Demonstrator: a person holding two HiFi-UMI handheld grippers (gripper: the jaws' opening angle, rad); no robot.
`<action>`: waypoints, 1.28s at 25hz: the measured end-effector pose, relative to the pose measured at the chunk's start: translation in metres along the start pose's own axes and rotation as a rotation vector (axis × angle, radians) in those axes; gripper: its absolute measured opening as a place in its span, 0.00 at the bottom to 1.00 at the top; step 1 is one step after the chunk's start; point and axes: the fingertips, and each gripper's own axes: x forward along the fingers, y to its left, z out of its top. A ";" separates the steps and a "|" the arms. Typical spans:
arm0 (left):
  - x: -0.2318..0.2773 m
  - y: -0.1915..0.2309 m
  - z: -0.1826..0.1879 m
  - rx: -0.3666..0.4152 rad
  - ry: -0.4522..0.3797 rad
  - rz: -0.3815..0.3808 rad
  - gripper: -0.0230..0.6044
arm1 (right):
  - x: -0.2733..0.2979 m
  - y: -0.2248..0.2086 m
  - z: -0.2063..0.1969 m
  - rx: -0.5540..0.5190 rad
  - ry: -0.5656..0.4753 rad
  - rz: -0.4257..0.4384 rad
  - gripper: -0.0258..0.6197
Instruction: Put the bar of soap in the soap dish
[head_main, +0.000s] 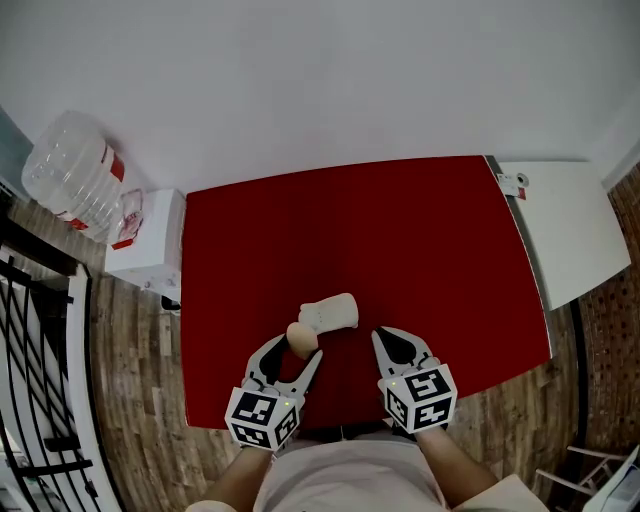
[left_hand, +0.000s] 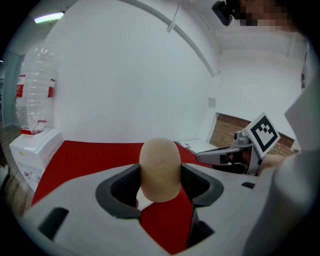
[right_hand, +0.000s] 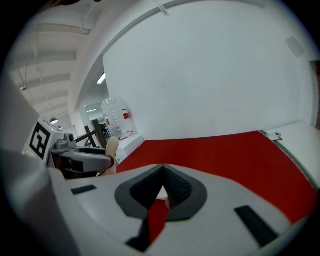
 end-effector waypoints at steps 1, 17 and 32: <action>0.004 0.004 0.000 0.002 0.002 0.001 0.45 | 0.004 -0.001 0.001 0.001 0.001 -0.002 0.04; 0.059 0.053 -0.024 -0.015 0.034 0.007 0.45 | 0.067 -0.021 -0.004 0.005 0.032 -0.014 0.04; 0.095 0.080 -0.030 -0.006 0.046 0.000 0.45 | 0.118 -0.034 -0.013 0.003 0.056 -0.009 0.04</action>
